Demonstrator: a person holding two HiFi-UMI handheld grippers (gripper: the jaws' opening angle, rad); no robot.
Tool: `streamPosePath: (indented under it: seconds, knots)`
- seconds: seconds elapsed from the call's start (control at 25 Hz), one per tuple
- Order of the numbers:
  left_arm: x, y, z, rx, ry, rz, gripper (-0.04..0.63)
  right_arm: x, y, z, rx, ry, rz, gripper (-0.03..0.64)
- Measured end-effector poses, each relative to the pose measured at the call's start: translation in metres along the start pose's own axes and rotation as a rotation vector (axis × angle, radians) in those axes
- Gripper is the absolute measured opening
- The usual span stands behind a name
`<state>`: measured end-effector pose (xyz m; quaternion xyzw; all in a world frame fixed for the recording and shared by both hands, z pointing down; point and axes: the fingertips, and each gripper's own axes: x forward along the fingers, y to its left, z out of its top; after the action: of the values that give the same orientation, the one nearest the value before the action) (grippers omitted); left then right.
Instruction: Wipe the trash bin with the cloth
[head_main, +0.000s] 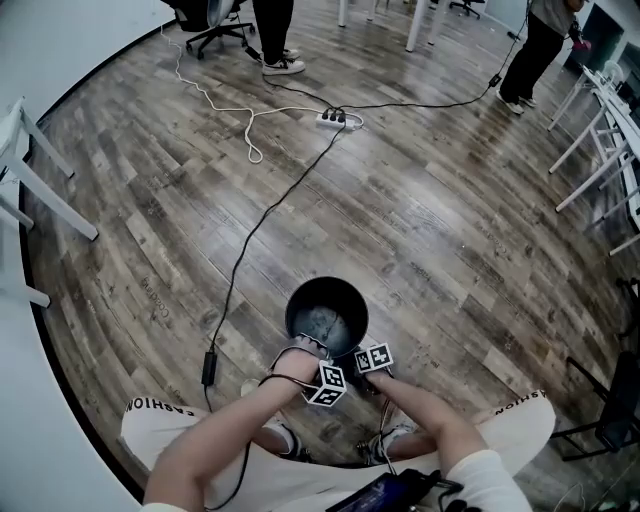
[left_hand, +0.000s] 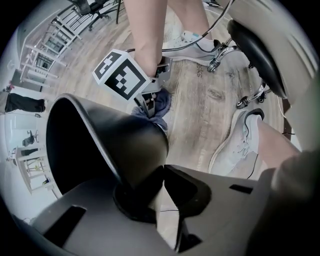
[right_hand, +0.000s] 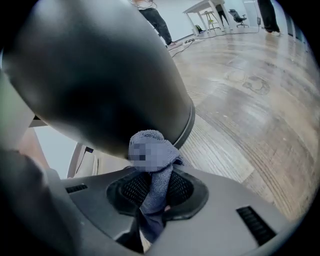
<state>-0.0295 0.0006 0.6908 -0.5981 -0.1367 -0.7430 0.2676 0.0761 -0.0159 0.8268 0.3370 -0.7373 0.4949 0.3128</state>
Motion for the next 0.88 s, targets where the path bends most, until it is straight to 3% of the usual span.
streamPosePath:
  seconds: [0.12,0.24,0.4,0.52,0.68,0.72,0.76,0.88]
  knots:
    - [0.001,-0.002,0.006,-0.037,-0.038,-0.019,0.055,-0.018,0.007,0.000,-0.022,0.036,-0.023,0.075]
    - [-0.001,-0.004,0.002,-0.062,-0.054,-0.049,0.160,-0.045,0.024,0.001,-0.062,0.064,-0.001,0.075]
    - [-0.007,0.002,-0.015,-0.102,-0.049,-0.049,0.177,-0.091,0.047,0.001,-0.075,0.073,0.037,0.075]
    - [-0.006,-0.002,-0.018,-0.094,-0.041,-0.051,0.189,-0.128,0.069,0.012,-0.088,0.013,0.057,0.075]
    - [0.003,0.001,-0.024,-0.018,0.028,0.027,0.185,-0.164,0.104,0.038,-0.099,-0.088,0.084,0.075]
    - [0.004,0.003,-0.025,0.004,0.044,0.045,0.164,-0.169,0.111,0.043,-0.099,-0.106,0.091,0.075]
    - [0.005,0.003,-0.026,0.026,0.056,0.057,0.101,-0.173,0.117,0.049,-0.099,-0.120,0.098,0.075]
    - [0.005,0.000,-0.025,0.076,0.079,0.060,0.069,-0.169,0.125,0.058,-0.090,-0.134,0.111,0.075]
